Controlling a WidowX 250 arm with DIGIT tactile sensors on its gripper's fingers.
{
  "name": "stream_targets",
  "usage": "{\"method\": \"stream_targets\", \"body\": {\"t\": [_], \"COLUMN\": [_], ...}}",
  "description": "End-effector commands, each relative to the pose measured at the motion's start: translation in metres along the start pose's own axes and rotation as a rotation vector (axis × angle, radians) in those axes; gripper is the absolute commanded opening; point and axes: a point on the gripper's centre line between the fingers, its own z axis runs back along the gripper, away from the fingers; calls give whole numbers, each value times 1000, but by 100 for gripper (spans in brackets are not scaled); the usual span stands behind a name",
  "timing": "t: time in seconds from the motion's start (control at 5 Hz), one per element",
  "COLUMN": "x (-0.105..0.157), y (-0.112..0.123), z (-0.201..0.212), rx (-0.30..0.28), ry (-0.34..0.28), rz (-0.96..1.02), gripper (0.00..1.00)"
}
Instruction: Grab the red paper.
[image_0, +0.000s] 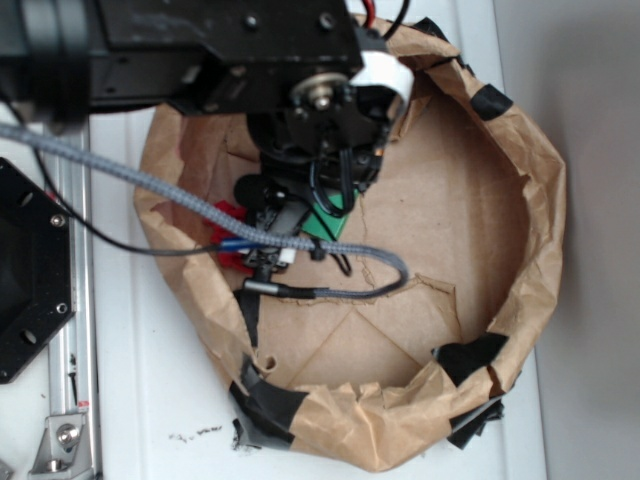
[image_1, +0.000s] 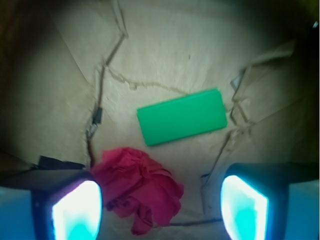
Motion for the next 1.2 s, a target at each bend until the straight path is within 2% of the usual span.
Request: {"method": "stream_targets", "body": {"t": [0.0, 0.2, 0.4, 0.6, 0.8, 1.0], "x": [-29, -33, -37, -40, -40, -34], "y": [-5, -14, -19, -28, -30, -19], "z": [-16, -34, -52, -62, -59, -50], "rx": [-56, -104, -93, -102, -85, -26], "ry": [71, 73, 136, 141, 122, 83], "rz": [12, -5, -72, -119, -126, -99], "gripper": [100, 100, 100, 100, 100, 100]}}
